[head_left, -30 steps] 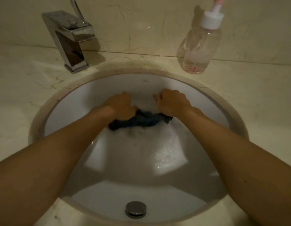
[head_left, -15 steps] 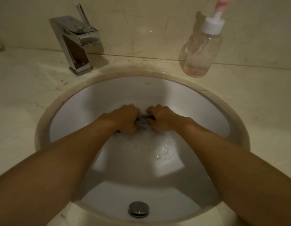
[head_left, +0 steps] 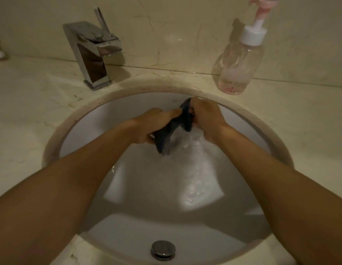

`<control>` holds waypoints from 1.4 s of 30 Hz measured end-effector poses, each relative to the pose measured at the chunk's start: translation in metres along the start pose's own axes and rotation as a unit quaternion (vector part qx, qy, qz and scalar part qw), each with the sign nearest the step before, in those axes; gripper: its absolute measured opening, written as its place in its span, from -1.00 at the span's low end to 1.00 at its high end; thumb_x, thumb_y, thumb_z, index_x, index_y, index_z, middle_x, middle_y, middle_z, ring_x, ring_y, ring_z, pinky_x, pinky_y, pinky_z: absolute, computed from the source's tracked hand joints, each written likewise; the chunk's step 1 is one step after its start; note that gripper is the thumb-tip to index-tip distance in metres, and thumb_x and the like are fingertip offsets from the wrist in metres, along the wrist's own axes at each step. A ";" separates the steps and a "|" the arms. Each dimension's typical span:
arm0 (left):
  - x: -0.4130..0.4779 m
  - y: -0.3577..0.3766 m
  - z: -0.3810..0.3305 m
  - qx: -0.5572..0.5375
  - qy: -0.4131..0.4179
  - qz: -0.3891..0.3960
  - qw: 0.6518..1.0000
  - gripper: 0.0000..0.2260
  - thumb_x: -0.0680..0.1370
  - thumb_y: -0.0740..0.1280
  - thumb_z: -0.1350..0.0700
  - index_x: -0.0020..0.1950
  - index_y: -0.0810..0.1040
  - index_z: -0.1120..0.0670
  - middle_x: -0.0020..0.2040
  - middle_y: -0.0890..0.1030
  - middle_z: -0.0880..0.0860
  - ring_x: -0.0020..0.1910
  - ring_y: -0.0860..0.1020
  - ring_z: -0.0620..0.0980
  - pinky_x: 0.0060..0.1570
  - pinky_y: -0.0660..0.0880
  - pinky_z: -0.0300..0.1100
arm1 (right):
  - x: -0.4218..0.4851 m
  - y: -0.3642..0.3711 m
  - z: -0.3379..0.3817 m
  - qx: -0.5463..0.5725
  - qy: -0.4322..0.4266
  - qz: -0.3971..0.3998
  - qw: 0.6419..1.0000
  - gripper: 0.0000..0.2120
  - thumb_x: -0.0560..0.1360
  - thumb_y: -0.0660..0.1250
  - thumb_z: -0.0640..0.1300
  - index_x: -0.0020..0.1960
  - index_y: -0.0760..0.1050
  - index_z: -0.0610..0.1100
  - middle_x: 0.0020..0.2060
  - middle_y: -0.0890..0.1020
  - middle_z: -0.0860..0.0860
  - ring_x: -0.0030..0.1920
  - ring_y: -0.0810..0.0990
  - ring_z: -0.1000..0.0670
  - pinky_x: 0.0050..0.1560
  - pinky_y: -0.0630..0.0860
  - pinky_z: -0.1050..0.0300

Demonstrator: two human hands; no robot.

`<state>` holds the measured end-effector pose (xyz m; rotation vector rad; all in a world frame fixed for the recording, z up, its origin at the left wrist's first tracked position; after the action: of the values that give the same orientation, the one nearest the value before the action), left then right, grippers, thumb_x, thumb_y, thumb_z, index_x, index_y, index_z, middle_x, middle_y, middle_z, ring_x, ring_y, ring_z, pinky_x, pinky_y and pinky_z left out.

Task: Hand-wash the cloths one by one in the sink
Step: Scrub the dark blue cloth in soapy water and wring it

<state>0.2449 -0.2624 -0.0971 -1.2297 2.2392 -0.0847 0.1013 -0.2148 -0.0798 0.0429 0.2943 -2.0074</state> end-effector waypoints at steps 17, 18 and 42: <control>-0.031 0.006 -0.024 -0.225 0.096 -0.100 0.965 -0.73 0.71 0.14 0.06 -0.05 0.51 0.17 -0.25 0.58 0.08 -0.46 0.58 -0.12 -0.49 0.51 -0.28 | -0.047 0.048 0.005 0.013 -0.063 -0.035 0.997 -0.68 0.70 0.21 0.06 -0.05 0.60 -0.10 -0.17 0.69 -0.07 -0.13 0.71 -0.05 -0.14 0.64 0.13; -0.033 0.006 -0.026 -0.245 0.077 -0.080 0.963 -0.71 0.71 0.15 0.07 -0.10 0.53 0.15 -0.26 0.62 0.10 -0.44 0.60 -0.10 -0.51 0.51 -0.29 | -0.042 0.045 0.007 -0.014 -0.077 -0.033 0.996 -0.66 0.70 0.21 0.08 -0.11 0.58 -0.08 -0.17 0.69 -0.07 -0.12 0.70 -0.07 -0.10 0.65 0.07; 0.018 -0.022 0.022 0.440 0.096 0.004 0.893 -0.83 0.58 0.37 0.04 -0.09 0.41 0.05 -0.01 0.51 0.14 -0.14 0.46 0.06 -0.12 0.41 -0.06 | -0.004 0.022 -0.058 -0.598 -0.030 0.279 0.750 -0.38 0.55 0.17 0.41 0.56 0.23 0.25 0.36 0.31 -0.15 0.36 0.27 -0.26 0.21 0.35 -0.12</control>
<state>0.2654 -0.2850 -0.1168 -0.7105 1.9513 -1.1243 0.1168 -0.2071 -0.1393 -0.6675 1.3067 -0.9330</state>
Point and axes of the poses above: each hand's wrist, its own x-axis towards the middle knuckle, its own y-axis out of the palm, z = x × y, the point moved 4 cm from there along x, towards the middle knuckle
